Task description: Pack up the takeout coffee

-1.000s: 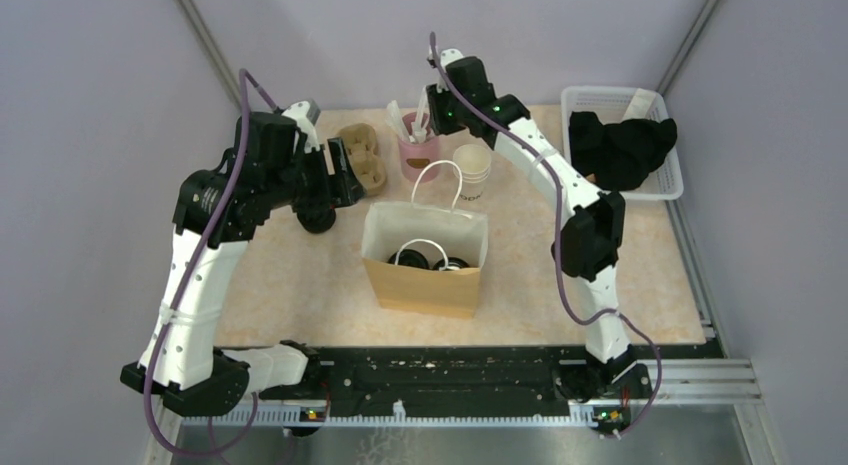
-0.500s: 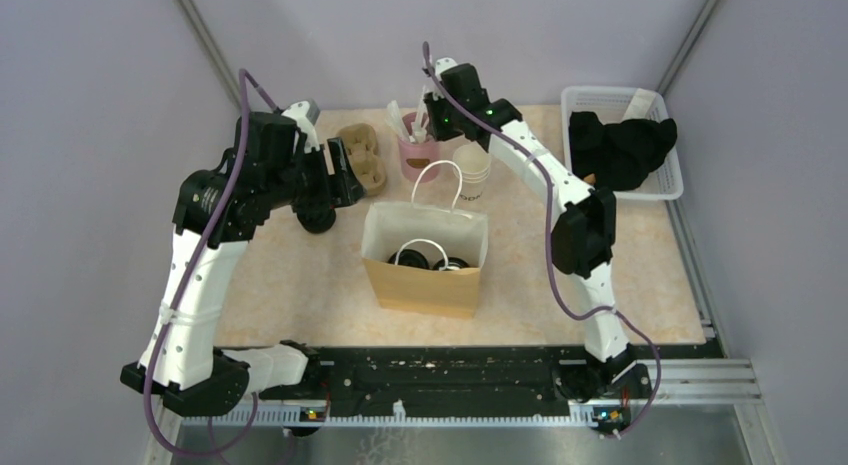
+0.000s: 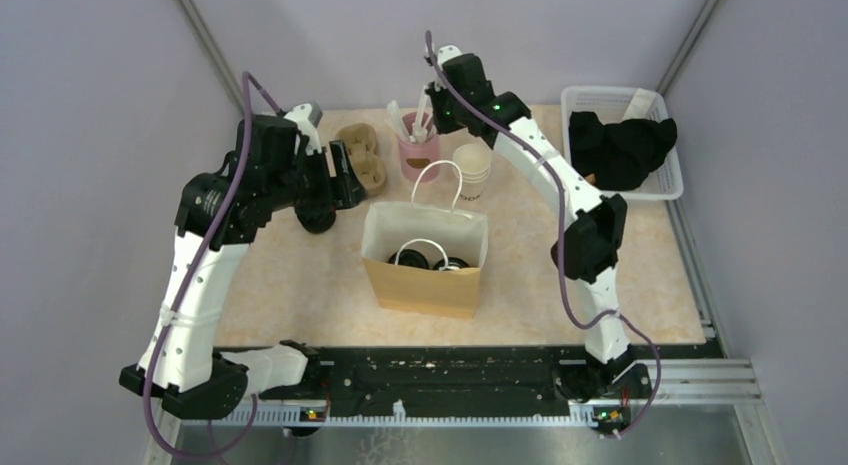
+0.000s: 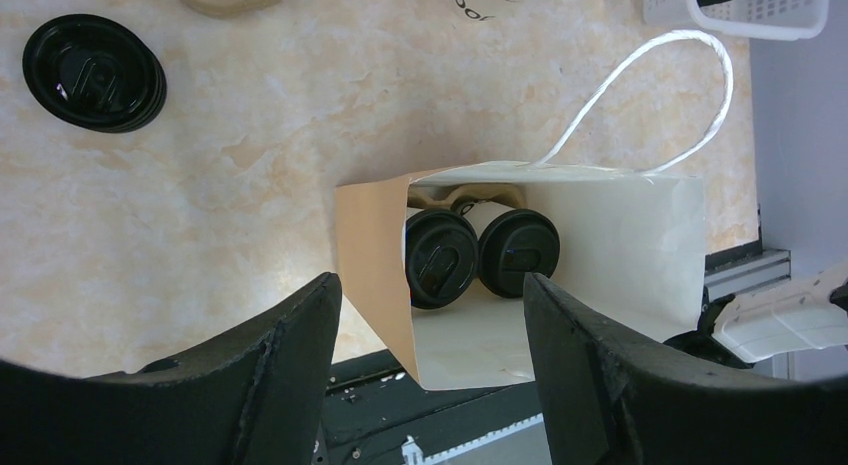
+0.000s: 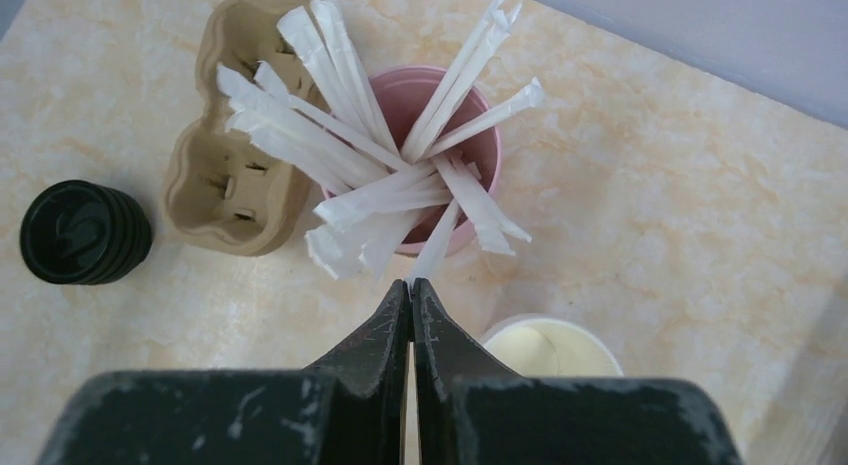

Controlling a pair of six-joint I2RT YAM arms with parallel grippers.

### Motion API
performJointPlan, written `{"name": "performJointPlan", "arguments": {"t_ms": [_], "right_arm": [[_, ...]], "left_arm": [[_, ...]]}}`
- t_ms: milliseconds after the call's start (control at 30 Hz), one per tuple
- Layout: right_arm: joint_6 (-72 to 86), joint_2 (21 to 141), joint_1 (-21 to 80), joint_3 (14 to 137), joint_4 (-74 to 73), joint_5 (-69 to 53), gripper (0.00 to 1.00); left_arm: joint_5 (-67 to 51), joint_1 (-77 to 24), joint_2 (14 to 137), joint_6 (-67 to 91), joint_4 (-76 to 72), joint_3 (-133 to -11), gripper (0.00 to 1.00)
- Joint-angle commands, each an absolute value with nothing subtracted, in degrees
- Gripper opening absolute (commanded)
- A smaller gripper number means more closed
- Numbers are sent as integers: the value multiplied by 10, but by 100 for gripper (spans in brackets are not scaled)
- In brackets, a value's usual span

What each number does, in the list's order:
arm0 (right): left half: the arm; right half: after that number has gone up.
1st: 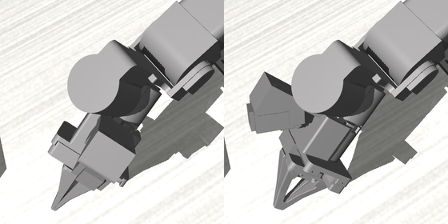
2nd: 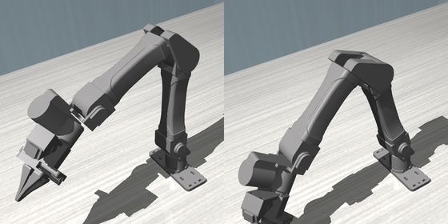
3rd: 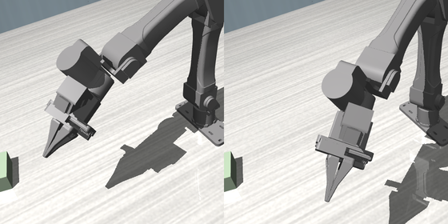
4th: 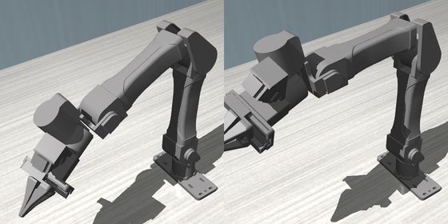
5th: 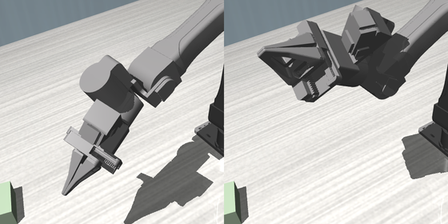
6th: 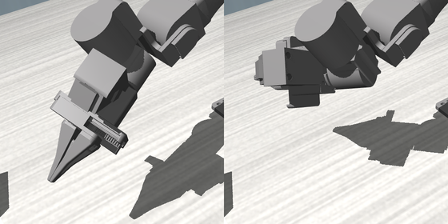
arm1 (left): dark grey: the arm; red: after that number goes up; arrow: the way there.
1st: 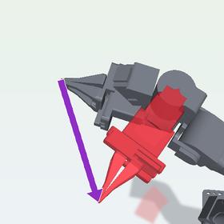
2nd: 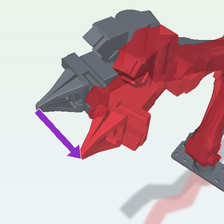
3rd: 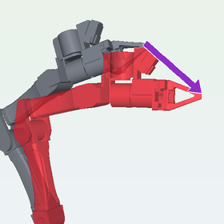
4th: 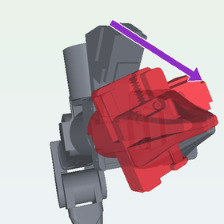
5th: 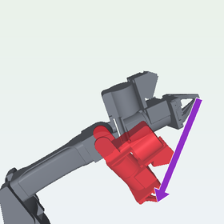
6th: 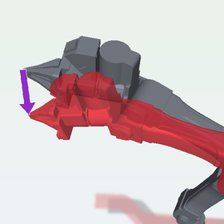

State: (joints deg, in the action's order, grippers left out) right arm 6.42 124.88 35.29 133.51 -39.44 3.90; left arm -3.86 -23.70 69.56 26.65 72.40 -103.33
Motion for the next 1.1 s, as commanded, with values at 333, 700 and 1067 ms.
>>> {"name": "performJointPlan", "arguments": {"t_ms": [333, 700, 1067], "right_arm": [[118, 824, 383, 1157, -447, -16, 0], [194, 679, 385, 1088, -483, -261, 0], [132, 763, 509, 1127, -652, -49, 0]], "left_arm": [[-18, -237, 651, 253, 624, -993, 75], [-39, -237, 657, 252, 598, -970, 75], [-42, -237, 659, 252, 611, -977, 74]]}}
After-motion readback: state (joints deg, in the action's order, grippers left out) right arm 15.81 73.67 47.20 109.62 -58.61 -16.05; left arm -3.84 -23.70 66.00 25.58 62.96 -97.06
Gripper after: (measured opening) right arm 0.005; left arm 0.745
